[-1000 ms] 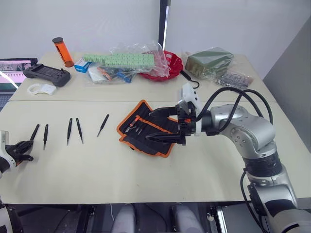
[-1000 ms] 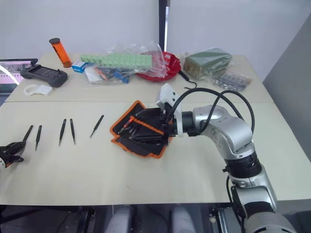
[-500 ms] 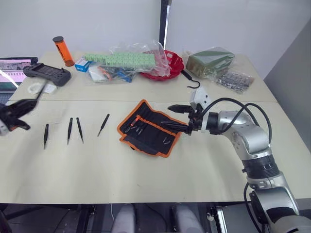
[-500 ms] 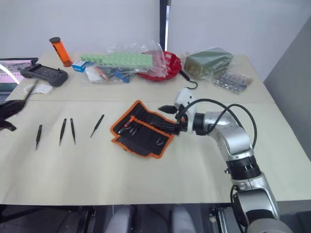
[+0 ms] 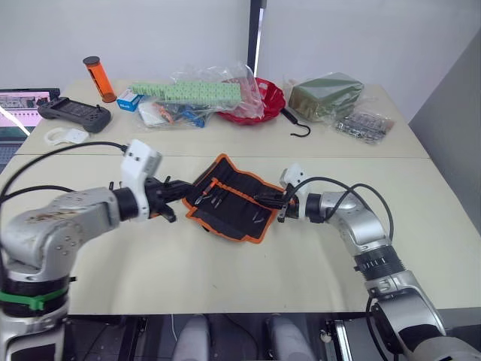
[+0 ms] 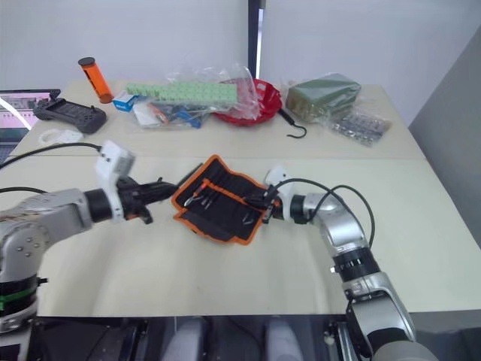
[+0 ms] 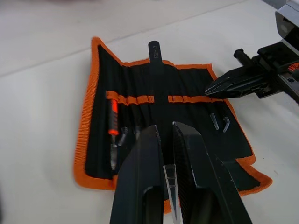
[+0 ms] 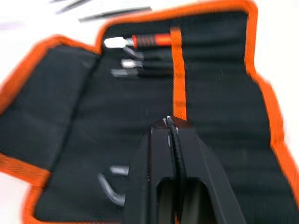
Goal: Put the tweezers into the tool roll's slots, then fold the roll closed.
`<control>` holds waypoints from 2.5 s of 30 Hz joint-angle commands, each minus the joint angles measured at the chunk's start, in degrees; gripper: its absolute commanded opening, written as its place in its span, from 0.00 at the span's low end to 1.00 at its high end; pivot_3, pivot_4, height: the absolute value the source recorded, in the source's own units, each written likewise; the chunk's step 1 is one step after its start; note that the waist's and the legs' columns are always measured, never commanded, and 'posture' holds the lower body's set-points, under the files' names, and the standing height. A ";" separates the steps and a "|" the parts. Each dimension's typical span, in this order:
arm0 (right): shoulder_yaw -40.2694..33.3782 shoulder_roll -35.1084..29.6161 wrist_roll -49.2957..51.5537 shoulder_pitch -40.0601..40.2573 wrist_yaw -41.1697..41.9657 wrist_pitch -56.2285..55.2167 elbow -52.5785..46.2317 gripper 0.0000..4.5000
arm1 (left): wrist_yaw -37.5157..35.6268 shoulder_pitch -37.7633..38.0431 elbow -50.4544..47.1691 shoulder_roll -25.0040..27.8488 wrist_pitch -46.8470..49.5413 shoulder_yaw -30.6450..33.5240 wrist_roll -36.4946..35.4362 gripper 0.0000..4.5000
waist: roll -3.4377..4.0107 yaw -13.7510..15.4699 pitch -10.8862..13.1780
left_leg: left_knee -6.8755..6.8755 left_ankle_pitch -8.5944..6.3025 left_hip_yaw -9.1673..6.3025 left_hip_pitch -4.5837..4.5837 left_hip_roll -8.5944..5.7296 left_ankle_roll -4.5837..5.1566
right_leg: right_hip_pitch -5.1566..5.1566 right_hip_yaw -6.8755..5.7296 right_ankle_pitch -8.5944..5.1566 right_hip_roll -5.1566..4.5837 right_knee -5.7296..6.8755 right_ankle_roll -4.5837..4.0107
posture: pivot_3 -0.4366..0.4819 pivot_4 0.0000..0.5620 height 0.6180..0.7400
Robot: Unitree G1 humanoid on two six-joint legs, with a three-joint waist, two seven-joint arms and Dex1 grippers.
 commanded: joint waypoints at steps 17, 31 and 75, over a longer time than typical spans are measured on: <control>-1.60 2.03 -3.19 -0.54 2.27 -7.70 11.47 0.01 | 5.40 -0.87 -1.82 -5.21 2.28 -12.65 10.14 0.00 | 0.01 -0.04 0.01 | 0.01 0.01 -0.01 0.08 -0.02 -0.03 | 0.10 0.01 0.00 0.00 -0.03 0.00 | 0.48 0.27 1.00; -0.76 2.47 -3.96 0.86 2.69 -6.29 9.47 0.01 | 6.33 -2.60 -0.34 -6.19 7.10 -12.96 12.58 0.00 | 0.01 -0.05 0.00 | 0.00 0.01 0.00 0.17 -0.02 -0.03 | 0.16 0.01 0.00 0.00 -0.01 0.00 | 0.48 0.27 1.00; -0.29 3.68 -3.93 6.13 1.03 -2.48 2.12 0.01 | 2.26 -10.67 24.74 -19.17 -13.04 -23.20 31.58 0.00 | 0.04 0.51 -0.04 | 0.10 0.03 -0.01 0.59 -0.08 -0.04 | 0.65 0.01 0.01 -0.03 0.00 0.04 | 0.48 0.27 1.00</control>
